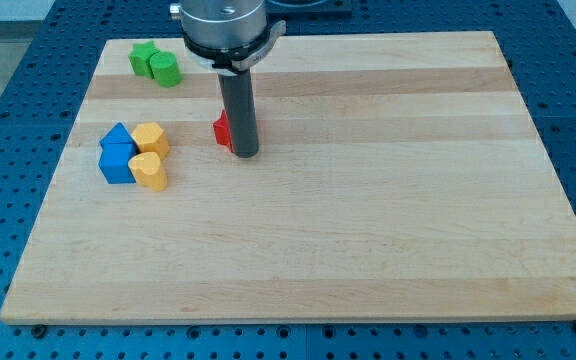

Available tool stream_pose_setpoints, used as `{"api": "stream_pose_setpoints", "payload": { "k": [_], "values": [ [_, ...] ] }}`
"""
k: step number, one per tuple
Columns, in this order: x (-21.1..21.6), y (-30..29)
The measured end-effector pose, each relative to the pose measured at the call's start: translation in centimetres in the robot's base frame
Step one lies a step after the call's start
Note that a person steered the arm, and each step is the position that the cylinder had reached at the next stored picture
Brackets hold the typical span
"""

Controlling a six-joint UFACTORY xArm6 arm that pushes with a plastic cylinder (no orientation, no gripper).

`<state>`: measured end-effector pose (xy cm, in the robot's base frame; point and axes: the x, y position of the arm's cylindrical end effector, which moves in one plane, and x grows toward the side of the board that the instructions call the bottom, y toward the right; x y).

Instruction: Move the red blocks into the green blocks

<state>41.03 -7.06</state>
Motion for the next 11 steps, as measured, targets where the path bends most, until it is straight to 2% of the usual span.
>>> {"api": "stream_pose_setpoints", "payload": {
  "k": [2, 5, 9, 11],
  "values": [
    [-5.5, -1.1],
    [-8.8, -3.7],
    [-5.4, -4.3],
    [-5.6, -8.5]
  ]
}}
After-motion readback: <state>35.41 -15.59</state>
